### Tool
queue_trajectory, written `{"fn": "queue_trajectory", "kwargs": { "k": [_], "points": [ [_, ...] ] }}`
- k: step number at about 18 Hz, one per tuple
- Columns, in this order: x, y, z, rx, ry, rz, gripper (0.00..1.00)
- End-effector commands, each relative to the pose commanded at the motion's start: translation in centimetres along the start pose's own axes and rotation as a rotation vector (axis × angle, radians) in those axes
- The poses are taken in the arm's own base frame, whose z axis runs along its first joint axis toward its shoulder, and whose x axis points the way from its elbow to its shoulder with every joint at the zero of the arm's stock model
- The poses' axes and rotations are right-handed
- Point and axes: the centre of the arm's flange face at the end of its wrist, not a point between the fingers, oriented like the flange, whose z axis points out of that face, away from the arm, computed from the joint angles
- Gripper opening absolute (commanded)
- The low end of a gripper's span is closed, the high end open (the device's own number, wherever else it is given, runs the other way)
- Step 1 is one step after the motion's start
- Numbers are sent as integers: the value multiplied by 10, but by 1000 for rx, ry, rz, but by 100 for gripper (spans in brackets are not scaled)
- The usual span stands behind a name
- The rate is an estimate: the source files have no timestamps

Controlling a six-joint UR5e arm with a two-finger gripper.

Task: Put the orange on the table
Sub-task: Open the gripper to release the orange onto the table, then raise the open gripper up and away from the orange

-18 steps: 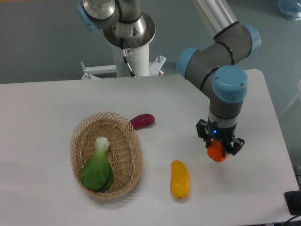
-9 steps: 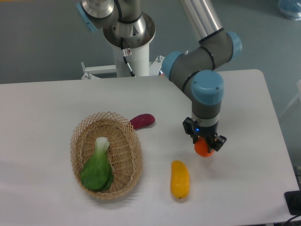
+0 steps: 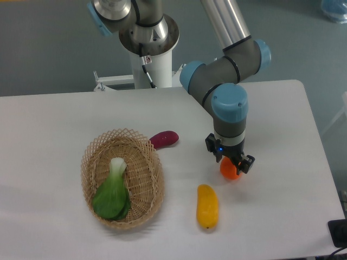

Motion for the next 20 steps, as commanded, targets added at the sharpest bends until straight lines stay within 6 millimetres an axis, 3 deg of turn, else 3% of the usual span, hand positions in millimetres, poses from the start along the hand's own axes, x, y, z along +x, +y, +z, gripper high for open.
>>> {"fn": "queue_trajectory", "kwargs": {
  "k": [1,4,12,20],
  "points": [
    [-4,1,-6,18,-10,-13,100],
    [-12,9,-19,105,-10,-44,100],
    [-24,26,-18,176,7,-78,100],
    [-81,57,-44,177,-75,-128,100]
  ]
}}
